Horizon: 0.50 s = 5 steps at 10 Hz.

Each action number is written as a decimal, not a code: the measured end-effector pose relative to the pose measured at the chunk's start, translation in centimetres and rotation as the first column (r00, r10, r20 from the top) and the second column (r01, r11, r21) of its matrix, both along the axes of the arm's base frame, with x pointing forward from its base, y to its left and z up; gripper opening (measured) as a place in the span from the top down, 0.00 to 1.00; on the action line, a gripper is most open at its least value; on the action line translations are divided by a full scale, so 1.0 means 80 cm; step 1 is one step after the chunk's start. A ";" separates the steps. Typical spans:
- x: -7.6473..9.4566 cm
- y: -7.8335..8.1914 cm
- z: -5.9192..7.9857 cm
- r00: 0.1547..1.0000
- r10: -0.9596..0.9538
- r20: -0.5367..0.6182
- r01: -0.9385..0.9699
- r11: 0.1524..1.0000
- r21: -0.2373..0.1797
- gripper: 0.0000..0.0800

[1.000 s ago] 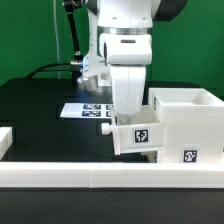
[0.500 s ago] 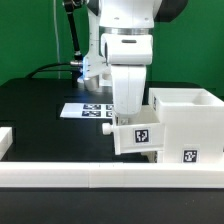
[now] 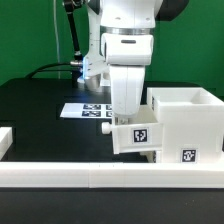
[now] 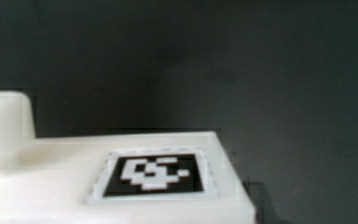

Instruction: Assemble drawer

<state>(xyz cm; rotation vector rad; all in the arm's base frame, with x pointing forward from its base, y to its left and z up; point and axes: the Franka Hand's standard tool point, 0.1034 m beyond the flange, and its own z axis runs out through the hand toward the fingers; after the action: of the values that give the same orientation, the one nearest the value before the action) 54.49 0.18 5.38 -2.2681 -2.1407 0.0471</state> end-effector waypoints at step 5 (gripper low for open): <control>0.004 0.001 0.017 1.000 -0.022 0.001 0.022 1.000 -0.008 0.32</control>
Offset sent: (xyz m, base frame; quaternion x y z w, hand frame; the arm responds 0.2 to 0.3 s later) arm 0.0016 0.0024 0.0159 0.0201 -0.0071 0.0288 0.9994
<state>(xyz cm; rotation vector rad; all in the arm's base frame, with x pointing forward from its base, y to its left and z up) 54.83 0.23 6.73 -2.2962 -2.1198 0.0544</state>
